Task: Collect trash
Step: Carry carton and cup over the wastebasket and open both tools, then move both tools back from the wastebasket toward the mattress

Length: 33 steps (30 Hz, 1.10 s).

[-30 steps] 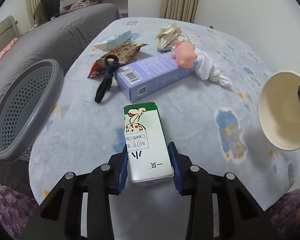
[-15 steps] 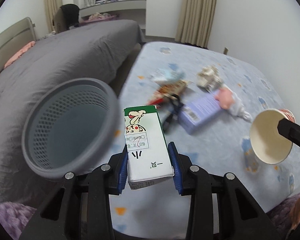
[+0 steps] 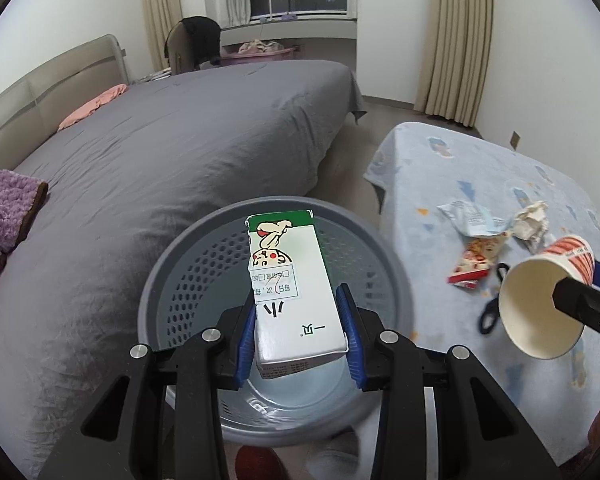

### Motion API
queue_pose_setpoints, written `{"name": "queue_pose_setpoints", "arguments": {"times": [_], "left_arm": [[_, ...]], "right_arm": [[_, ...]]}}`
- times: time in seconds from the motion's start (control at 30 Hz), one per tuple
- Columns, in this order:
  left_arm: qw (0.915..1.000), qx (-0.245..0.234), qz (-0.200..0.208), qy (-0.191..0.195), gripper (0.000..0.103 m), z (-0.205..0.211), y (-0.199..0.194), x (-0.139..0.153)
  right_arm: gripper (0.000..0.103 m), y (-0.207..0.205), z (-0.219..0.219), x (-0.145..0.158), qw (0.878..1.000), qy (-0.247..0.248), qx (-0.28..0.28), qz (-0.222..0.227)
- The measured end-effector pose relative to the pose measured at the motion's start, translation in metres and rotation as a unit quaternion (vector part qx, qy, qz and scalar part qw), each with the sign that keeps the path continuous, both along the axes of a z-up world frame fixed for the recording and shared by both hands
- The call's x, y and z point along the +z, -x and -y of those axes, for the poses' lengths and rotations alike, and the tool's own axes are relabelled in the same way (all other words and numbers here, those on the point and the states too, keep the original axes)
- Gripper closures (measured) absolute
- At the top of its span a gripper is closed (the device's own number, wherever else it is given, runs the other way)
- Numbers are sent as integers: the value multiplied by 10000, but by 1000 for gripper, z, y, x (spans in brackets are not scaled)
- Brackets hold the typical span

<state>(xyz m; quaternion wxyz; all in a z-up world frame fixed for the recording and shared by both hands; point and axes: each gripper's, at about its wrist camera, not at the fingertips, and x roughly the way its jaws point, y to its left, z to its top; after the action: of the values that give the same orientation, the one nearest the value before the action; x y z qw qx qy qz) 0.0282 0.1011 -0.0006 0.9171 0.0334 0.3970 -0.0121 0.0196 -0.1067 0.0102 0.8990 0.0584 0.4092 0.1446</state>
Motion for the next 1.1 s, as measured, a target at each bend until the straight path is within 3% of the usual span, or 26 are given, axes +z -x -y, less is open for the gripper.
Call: {"name": "queue_pose_setpoints", "arguments": {"times": [0.37, 0.7, 0.87, 1.1], "left_arm": [[9972, 597, -415, 188, 67, -55, -23, -33], [9959, 796, -418, 135, 64, -70, -25, -36], [9948, 951, -344, 125, 36, -77, -24, -35], [9942, 1031, -302, 83, 36, -78, -22, -33]], "right_arm": [[19, -63, -77, -29, 9966, -96, 804, -171], [18, -78, -106, -36, 9955, 15, 937, -170], [18, -77, -106, -36, 9958, 70, 900, -150], [18, -75, -104, -34, 9964, 79, 841, -118]]}}
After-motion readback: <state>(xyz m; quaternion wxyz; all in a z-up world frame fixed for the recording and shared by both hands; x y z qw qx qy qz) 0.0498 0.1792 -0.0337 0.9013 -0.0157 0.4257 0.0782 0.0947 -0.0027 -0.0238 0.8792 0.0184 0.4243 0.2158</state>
